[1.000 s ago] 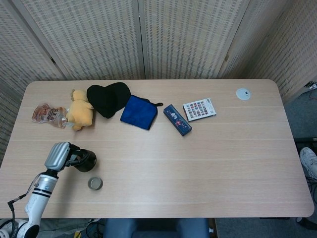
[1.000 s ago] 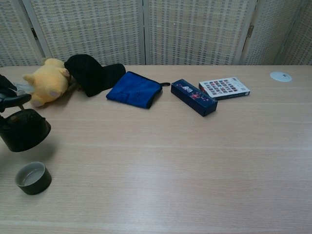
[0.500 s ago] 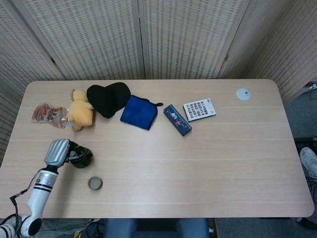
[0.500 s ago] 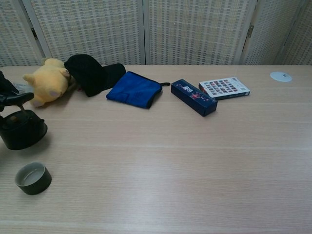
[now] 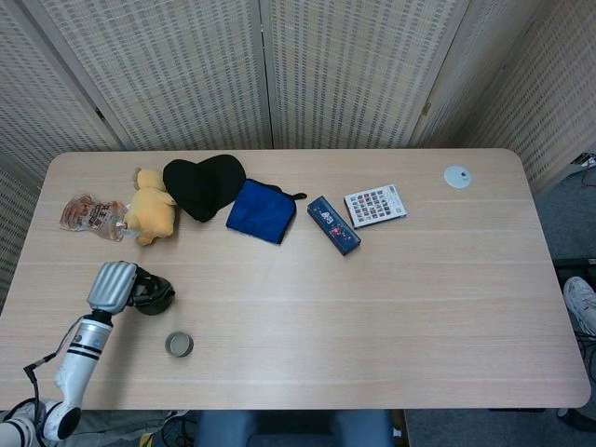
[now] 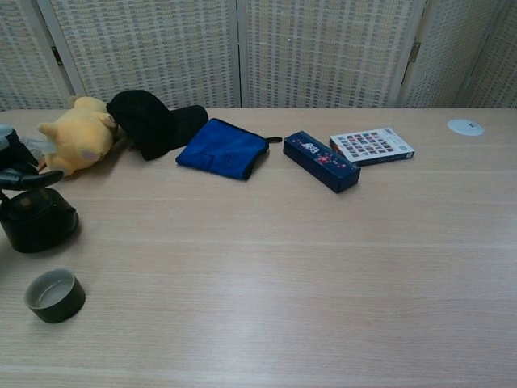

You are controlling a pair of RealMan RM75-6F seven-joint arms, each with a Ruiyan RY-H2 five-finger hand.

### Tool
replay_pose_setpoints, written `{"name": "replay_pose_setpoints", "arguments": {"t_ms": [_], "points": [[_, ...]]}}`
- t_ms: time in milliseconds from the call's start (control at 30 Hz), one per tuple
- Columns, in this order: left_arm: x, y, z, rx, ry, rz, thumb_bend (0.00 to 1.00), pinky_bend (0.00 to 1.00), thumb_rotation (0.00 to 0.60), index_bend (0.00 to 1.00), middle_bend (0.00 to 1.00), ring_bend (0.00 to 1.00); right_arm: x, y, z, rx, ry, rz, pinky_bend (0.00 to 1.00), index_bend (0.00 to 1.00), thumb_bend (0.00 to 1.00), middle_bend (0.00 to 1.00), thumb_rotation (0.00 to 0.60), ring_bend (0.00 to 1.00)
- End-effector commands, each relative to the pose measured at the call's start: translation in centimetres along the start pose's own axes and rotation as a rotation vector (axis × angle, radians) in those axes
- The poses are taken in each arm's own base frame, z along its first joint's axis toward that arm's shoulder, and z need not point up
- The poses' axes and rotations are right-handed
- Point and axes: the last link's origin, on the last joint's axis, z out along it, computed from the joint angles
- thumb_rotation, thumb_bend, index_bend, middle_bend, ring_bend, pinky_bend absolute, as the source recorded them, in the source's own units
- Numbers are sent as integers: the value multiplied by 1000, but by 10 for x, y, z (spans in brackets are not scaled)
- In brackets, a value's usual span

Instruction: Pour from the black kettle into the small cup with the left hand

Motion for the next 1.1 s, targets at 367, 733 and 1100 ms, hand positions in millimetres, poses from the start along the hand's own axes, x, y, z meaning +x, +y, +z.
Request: {"name": "replay_pose_setpoints", "arguments": {"t_ms": [367,733,1100], "points": [[-9,-4,-4,9,-46,40,239,540,228,997,1000,911,0,1,-1,-2,0,2,0,215,131,244,600,120],[-7,-5,-9,22,-50,35,230,518,184,780,812,678,0,0,-1,-2,1,1,0,215,130,244,600,120],[5,0,-17,18,-25,-5,223,282,142,537,419,321,1,-1,-2,2,4,2,0,215,131,244,600,120]]}}
